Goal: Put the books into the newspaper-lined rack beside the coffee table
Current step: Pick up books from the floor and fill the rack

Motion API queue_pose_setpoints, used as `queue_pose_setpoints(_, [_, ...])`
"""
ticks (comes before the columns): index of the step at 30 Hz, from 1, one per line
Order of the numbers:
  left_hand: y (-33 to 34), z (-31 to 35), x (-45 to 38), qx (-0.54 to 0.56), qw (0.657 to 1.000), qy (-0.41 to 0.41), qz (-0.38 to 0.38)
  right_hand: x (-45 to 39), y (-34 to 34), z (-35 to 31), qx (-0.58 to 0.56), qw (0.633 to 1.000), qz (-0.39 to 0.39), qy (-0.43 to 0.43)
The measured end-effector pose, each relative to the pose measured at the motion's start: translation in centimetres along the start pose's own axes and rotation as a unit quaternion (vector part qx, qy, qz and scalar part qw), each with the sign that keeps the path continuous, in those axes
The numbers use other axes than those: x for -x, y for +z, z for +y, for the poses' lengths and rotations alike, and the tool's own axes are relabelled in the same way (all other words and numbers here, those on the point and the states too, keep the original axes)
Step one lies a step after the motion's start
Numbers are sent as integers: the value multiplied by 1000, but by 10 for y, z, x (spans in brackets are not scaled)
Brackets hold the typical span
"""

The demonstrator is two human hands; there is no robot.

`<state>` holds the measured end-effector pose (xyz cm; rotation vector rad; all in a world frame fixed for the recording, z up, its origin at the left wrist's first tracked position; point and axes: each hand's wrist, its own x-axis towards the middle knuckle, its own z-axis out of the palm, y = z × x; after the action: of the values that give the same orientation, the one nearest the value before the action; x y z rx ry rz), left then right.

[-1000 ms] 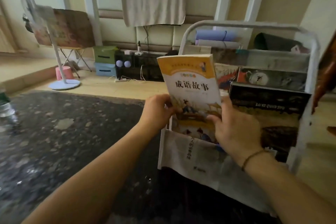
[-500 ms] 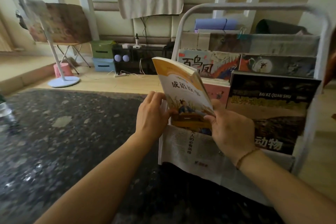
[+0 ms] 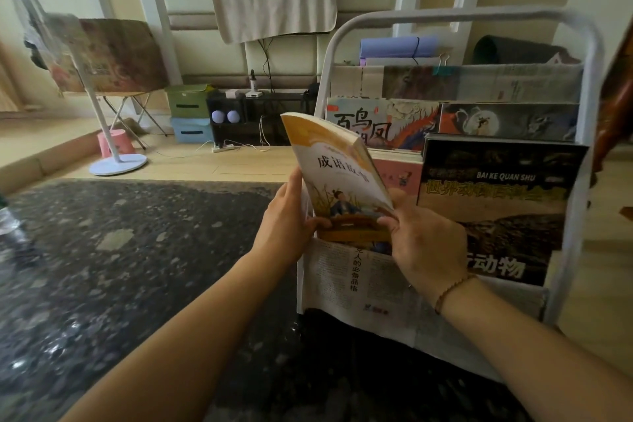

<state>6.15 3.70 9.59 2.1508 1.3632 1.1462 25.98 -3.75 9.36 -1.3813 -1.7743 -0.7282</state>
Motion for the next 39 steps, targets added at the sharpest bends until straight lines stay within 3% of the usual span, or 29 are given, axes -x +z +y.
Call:
queue_pose_setpoints(4, [1,-5,-3,-38,999,8,-34,3,5,2,-7,1000,11,10])
queue_pose_setpoints(12, [10,-10,-2,-75,997,27,-1,6,9,2,-22,999,28,6])
queue_pose_setpoints(19, [2,-4,-6,-80,996,27,-37,7,2,2,2,1000,-19,20])
queue_pose_setpoints(22, [-4,2,-9,-75,996,14,-41,-6,-17,7,71,994,-48,67])
queue_pose_setpoints(26, [-29,26,-26,-86,987,126,46,-31,-42,20,168,983,-67,28])
queue_pose_setpoints(29, [-49,47,-45,-208,954,209,61,-53,-55,28,215,971,-97,-27])
queue_pose_setpoints(32, [-53,59,-53,-284,934,218,13,-64,-59,28,259,953,-144,-65])
queue_pose_setpoints(39, [-47,53,-49,-291,926,237,43,-61,-54,30,272,949,-138,-80])
